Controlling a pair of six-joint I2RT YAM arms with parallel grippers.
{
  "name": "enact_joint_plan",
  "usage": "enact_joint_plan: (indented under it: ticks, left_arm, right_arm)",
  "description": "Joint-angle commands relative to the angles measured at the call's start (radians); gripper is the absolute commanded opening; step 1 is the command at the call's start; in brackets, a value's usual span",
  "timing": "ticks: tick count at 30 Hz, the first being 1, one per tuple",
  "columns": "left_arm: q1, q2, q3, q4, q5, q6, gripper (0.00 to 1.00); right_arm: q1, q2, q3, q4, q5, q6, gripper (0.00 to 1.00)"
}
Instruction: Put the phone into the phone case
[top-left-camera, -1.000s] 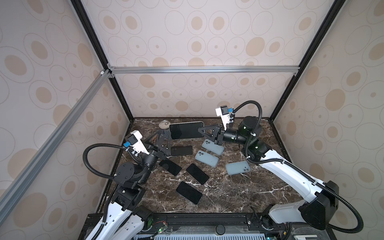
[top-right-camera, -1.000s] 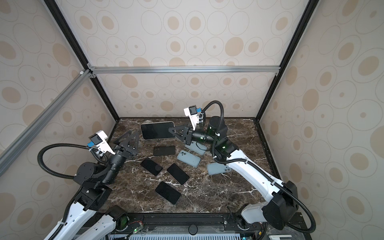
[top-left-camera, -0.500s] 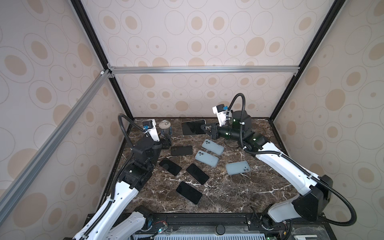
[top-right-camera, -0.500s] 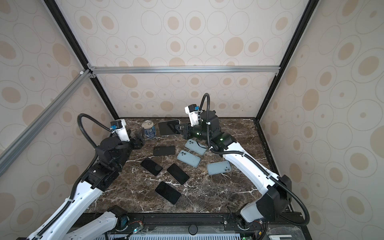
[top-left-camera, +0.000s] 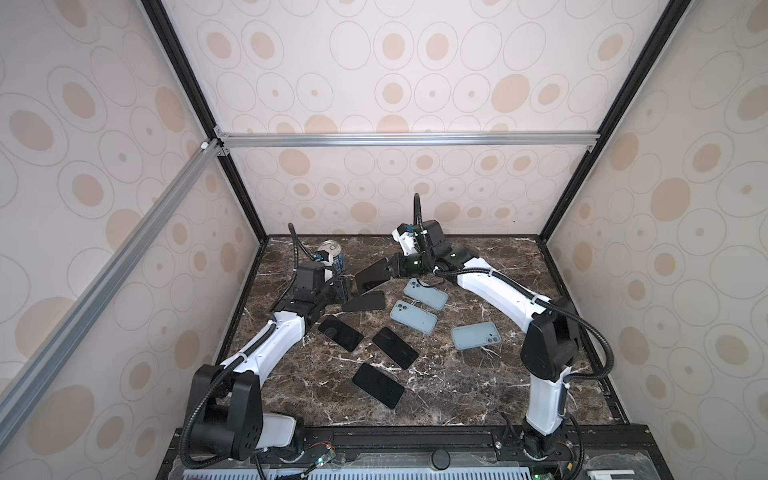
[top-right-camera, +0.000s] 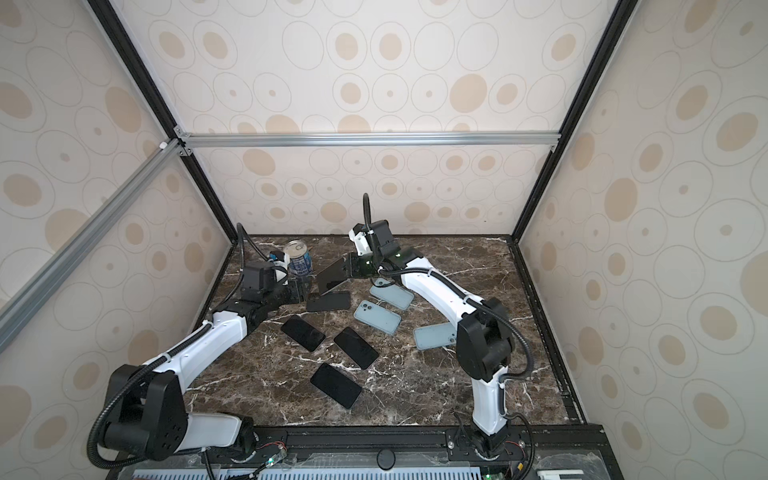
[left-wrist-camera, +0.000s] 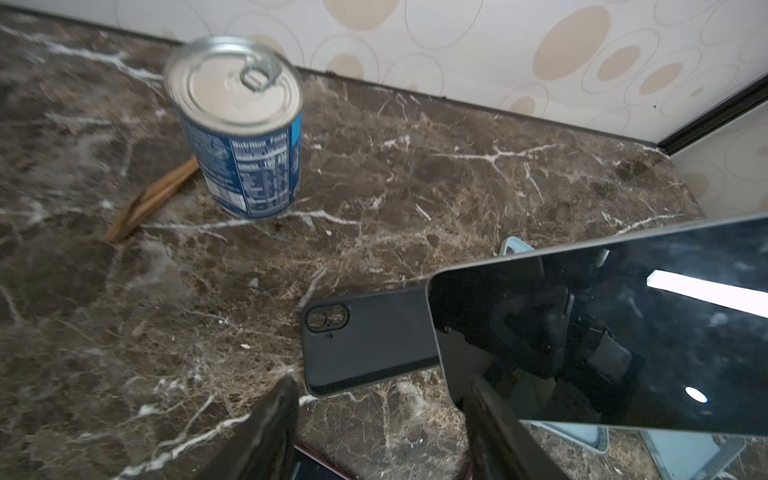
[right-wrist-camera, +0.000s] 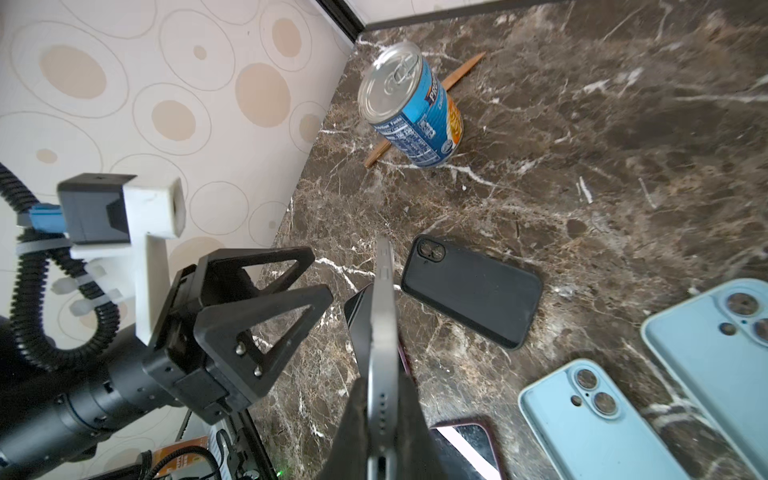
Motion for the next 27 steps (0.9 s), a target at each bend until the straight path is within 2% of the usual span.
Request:
enact_joint_plan:
  ticks: [1, 4, 8, 10, 13, 19, 27]
  left_arm:
    - [0.036, 0.035, 0.009, 0.043, 0.067, -0.014, 0.65]
    - [0.060, 0.087, -0.002, 0.043, 0.041, -0.014, 0.64]
    - [0.088, 0.171, -0.008, 0.071, 0.077, -0.032, 0.62]
    - [0.098, 0.222, 0.009, 0.087, 0.134, -0.035, 0.53]
    - [0.108, 0.289, 0.034, 0.098, 0.164, -0.050, 0.46]
    - [0.119, 0.349, 0.035, 0.122, 0.174, -0.068, 0.46]
    - [0.140, 0.389, 0.022, 0.185, 0.239, -0.095, 0.49]
  right_arm:
    - [0.006, 0.054, 0.074, -0.015, -0.053, 0.060, 0.00]
    - [0.007, 0.103, 0.091, 0.011, -0.071, 0.103, 0.00]
    - [0.007, 0.155, 0.113, 0.032, -0.080, 0.135, 0.00]
    - [0.008, 0.176, 0.119, 0.045, -0.082, 0.144, 0.00]
    - [0.009, 0.210, 0.133, 0.047, -0.078, 0.154, 0.00]
    - [0.009, 0.267, 0.140, 0.090, -0.099, 0.205, 0.00]
    - [0.009, 0.317, 0.147, 0.115, -0.097, 0.218, 0.00]
